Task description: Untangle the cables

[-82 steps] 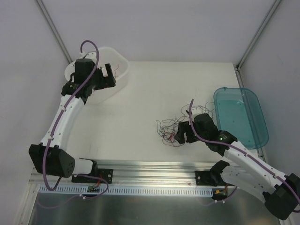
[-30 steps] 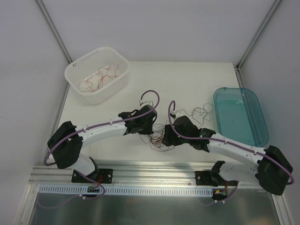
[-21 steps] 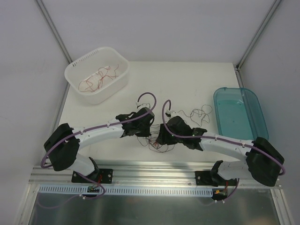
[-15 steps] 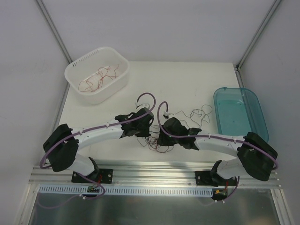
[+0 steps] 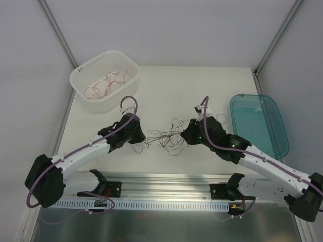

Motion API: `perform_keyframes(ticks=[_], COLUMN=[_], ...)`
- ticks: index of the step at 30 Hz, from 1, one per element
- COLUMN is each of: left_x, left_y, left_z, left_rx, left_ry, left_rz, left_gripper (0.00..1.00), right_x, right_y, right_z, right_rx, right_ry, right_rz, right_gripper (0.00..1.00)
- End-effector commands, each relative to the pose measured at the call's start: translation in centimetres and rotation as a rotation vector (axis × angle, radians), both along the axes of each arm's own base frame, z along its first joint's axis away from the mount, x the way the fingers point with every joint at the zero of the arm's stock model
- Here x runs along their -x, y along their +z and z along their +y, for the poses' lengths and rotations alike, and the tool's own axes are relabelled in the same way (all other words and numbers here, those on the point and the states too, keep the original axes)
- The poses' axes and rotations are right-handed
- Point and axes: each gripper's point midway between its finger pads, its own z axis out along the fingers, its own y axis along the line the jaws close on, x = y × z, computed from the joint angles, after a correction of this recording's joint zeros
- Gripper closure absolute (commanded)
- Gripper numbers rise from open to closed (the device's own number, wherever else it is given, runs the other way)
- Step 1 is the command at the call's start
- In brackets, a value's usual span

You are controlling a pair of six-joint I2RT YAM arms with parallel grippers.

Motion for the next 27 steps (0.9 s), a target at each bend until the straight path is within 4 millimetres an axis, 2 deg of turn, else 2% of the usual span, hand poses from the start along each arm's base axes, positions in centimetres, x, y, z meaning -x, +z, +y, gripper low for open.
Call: perform_keyframes(ticks=[1, 3, 6, 7, 9, 10, 12, 14, 16, 17, 19, 22, 23, 26, 27], left_x=[0.1, -0.2, -0.6, -0.7, -0.9, -0.9, -0.9, -0.5, -0.2, 0.1, 0.5, 0.9, 1.0, 1.4, 1.7], left_y=[-0.1, 0.3, 0.7, 0.9, 1.3, 1.2, 1.4, 1.2, 0.7, 0.3, 0.0, 0.1, 0.4, 1.0, 1.3], left_z=[3.1, 4.6, 6.8, 7.5, 8.6, 9.7, 10.6, 10.5, 9.9, 9.7, 8.8, 8.0, 7.8, 6.6, 5.9], left_rx=[-0.054, -0.058, -0.081, -0.091, -0.099, -0.114, -0.112, -0.091, -0.066, -0.061, -0.025, 0.018, 0.029, 0.085, 0.107], left_ry=[0.030, 0.067, 0.116, 0.127, 0.152, 0.182, 0.210, 0.207, 0.195, 0.186, 0.152, 0.122, 0.115, 0.071, 0.040], left_rz=[-0.016, -0.033, -0.044, -0.051, -0.064, -0.058, -0.062, -0.049, -0.022, -0.003, 0.025, 0.035, 0.028, 0.031, 0.035], left_gripper=[1.00, 1.00, 1.00, 1.00, 1.00, 1.00, 1.00, 1.00, 1.00, 1.00, 1.00, 1.00, 1.00, 0.79, 0.65], right_x=[-1.8, -1.6, -1.7, -2.0, -2.1, -2.3, -2.1, -1.7, -1.4, -0.5, -0.1, 0.4, 0.2, 0.0, -0.2], right_y=[6.2, 9.1, 10.6, 10.5, 9.3, 7.7, 5.5, 1.4, -0.9, -3.0, -3.9, -4.9, -5.3, -6.0, -5.9], right_z=[-4.2, -5.6, -7.7, -8.6, -9.6, -10.2, -9.8, -9.6, -8.9, -7.9, -4.6, -3.2, -3.3, -2.9, -2.9], right_rx=[0.029, 0.002, 0.008, 0.028, 0.058, 0.079, 0.074, 0.093, 0.085, 0.072, -0.046, -0.027, 0.001, 0.063, 0.075], right_ry=[-0.071, -0.084, -0.113, -0.136, -0.161, -0.176, -0.159, -0.163, -0.147, -0.098, -0.009, 0.035, 0.025, 0.035, 0.033], right_rz=[-0.162, -0.212, -0.251, -0.256, -0.229, -0.196, -0.129, -0.008, 0.057, 0.131, 0.188, 0.233, 0.237, 0.252, 0.248], right_gripper=[0.99, 0.99, 0.99, 0.99, 0.99, 0.99, 0.98, 0.98, 0.98, 0.98, 0.98, 0.98, 0.96, 0.91, 0.88])
